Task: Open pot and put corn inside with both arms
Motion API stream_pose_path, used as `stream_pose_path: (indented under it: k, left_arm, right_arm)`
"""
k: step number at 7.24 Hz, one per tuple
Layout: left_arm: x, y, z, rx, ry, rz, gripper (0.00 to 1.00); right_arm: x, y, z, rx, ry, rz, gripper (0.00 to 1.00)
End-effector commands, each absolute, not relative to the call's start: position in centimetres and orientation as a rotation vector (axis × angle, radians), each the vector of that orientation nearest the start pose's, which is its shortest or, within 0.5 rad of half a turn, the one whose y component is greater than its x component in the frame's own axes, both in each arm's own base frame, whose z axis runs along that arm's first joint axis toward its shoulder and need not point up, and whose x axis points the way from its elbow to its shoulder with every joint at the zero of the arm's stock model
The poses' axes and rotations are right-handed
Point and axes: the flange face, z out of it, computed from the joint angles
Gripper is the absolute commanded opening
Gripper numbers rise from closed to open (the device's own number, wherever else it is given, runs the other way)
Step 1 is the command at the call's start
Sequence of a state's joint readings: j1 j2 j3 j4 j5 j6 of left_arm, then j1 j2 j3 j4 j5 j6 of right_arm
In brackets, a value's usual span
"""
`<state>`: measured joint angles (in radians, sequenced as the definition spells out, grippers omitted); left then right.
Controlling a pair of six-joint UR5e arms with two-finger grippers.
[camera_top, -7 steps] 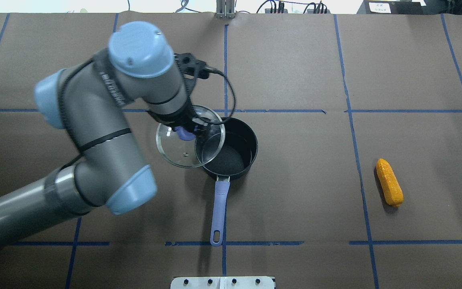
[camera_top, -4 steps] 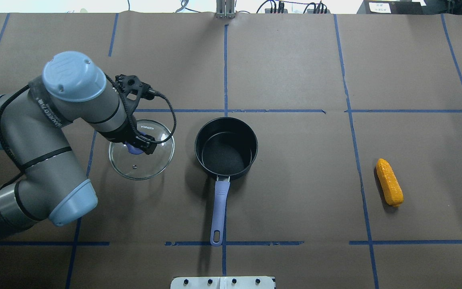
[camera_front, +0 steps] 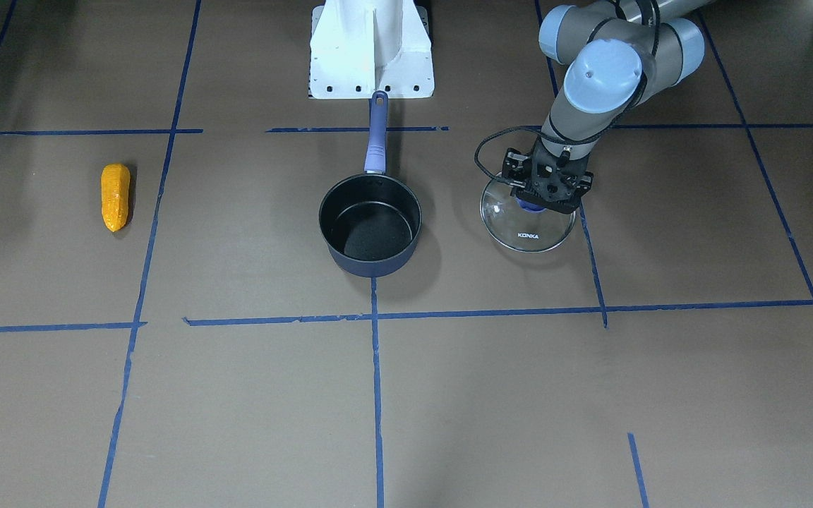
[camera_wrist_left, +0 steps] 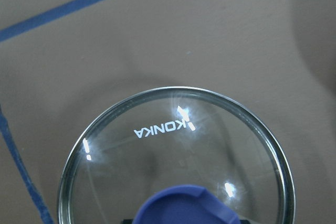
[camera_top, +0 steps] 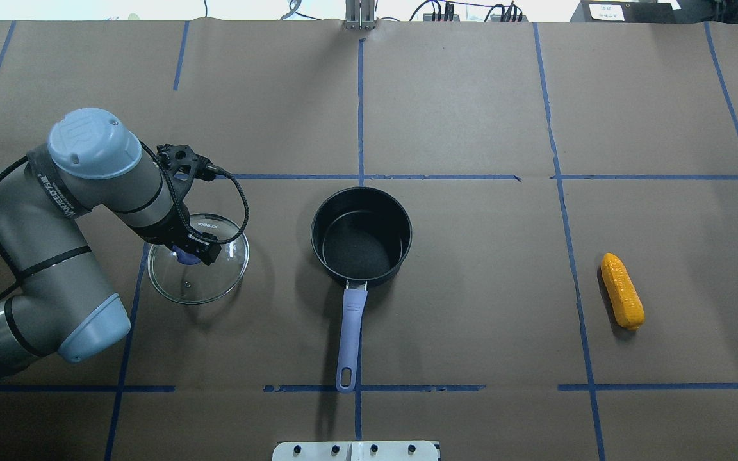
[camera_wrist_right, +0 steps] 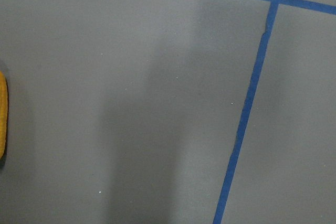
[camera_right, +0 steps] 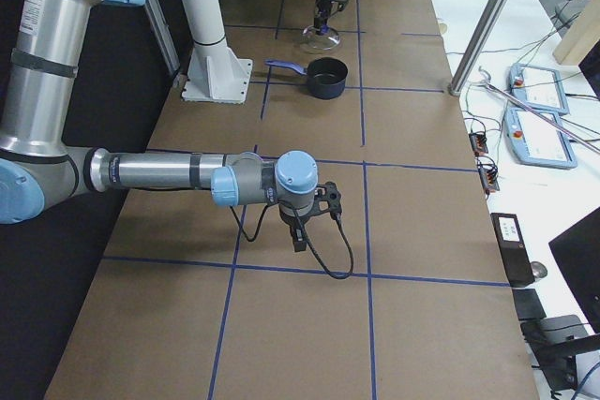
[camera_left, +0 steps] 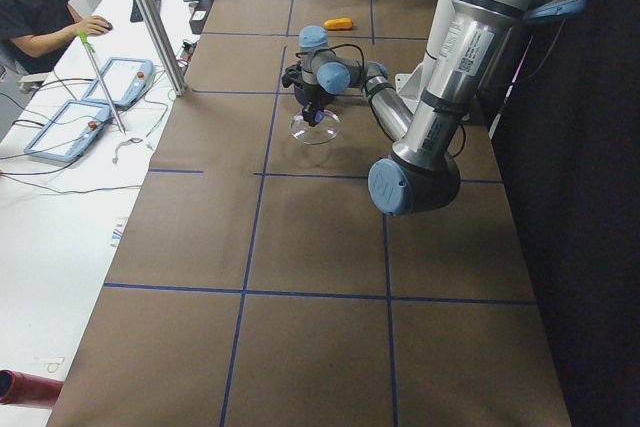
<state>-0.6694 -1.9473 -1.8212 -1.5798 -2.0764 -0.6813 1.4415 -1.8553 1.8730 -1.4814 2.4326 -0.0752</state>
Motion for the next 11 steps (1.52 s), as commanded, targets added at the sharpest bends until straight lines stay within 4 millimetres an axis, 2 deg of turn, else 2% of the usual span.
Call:
stream_pose_path:
  k: [1,2,3,4,5,7,8,9,11]
  left_arm:
    - [42.7,-44.7,35.6,0.063,0.768,0.364,0.32]
    - [42.7,-44.7,35.5,0.066,0.77,0.366,0.6]
    - [42.1,-44.8,34.9,0.078,0.779,0.361,0.99]
    - [41.1,-45.6,34.9,0.08,0.779,0.337,1.0]
    - [38.5,-45.7,36.2,0.079,0.772,0.306,1.0]
    - [31.2,-45.7,38.1,0.034,0.823,0.238,1.0]
    - [30.1,-45.0,38.2,0.037,0.822,0.231,1.0]
    - [30.1,-45.0,38.1,0.035,0.823,0.227,1.0]
    - [30.1,-45.0,37.9,0.037,0.823,0.221,1.0]
  right_arm:
    - [-0.5,-39.1,61.0,0.062,-0.87,-0.232,1.0]
    - [-1.9,-40.2,59.8,0.049,-0.875,-0.213,1.0]
    - [-5.1,-41.2,58.0,0.04,-0.887,-0.182,1.0]
    - [-8.6,-41.3,56.3,0.039,-0.919,-0.111,1.0]
    - [-12.8,-41.4,54.0,0.065,-0.943,-0.057,1.0]
    - [-22.2,-39.7,52.2,0.06,-0.889,0.007,1.0]
    - [-25.4,-38.9,51.4,0.04,-0.89,-0.01,1.0]
    - [-27.0,-38.8,50.7,0.036,-0.901,-0.021,1.0]
    - [-29.8,-37.4,52.3,0.03,-0.853,-0.06,0.99]
